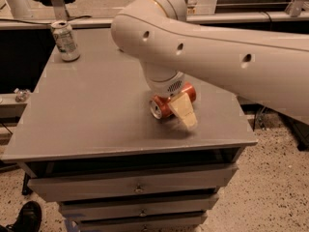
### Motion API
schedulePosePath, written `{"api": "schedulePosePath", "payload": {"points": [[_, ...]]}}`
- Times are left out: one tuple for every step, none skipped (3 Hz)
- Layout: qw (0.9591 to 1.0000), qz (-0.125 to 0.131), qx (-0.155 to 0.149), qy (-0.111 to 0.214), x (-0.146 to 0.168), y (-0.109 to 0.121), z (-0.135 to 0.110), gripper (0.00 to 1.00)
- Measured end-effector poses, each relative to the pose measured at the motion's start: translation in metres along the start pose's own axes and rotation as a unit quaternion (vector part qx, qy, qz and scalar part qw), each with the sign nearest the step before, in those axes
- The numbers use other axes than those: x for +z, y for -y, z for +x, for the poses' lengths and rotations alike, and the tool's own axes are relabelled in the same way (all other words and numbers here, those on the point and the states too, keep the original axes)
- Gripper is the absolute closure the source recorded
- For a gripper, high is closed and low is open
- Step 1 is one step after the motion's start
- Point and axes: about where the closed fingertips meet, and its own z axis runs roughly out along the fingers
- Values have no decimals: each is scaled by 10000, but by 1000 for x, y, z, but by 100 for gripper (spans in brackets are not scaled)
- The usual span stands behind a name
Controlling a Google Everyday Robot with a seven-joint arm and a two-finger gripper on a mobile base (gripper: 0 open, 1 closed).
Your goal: Knock coke can over
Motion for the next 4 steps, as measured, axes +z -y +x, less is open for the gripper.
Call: {"api": "schedulePosePath", "payload": {"points": [[10000, -18, -3, -1, 1, -1, 1, 0], [9988, -69, 284, 391, -2, -2, 12, 0], [9903, -29, 845, 1099, -21, -6, 45, 0], [9733, 152, 1383, 1824, -47, -14, 80, 0]]}}
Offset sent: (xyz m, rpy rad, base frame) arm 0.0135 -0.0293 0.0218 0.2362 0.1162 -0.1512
